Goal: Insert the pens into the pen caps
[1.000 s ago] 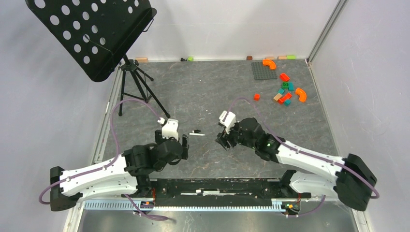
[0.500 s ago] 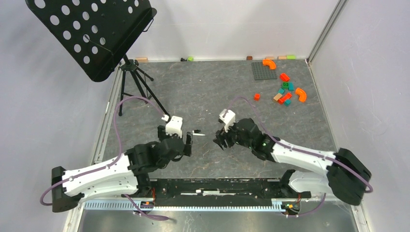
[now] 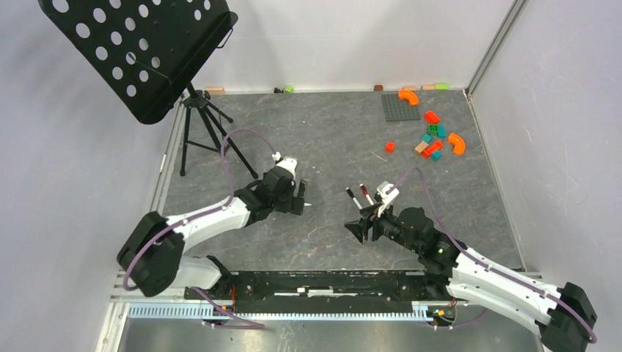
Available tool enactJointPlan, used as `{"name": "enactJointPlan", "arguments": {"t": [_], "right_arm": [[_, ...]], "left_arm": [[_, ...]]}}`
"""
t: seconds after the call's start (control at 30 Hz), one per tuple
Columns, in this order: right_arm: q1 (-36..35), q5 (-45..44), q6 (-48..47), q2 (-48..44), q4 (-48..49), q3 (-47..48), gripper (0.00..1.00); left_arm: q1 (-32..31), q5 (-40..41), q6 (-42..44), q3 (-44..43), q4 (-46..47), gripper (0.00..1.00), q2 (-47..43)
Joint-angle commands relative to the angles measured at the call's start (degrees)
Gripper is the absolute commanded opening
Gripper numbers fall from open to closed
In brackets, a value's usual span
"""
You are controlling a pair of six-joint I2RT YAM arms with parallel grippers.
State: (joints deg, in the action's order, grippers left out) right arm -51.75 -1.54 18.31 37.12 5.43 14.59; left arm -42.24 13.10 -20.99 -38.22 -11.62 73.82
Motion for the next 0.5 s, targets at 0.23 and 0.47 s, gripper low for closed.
{"name": "enactJointPlan", "arguments": {"t": [0.23,0.47], "right_arm": [[-0.05,3.09,3.47,-3.79,-0.11,-2.21,0.7],[-0.02,4.51,3.67,-2.4,0.98,-2.03,0.7]], "left_arm": [[2.69,-10.7,3.06,-5.34,10.63,0.91,11.42],[2.95,-10.29,2.26,-6.9,8.6,0.91,14.74]]}}
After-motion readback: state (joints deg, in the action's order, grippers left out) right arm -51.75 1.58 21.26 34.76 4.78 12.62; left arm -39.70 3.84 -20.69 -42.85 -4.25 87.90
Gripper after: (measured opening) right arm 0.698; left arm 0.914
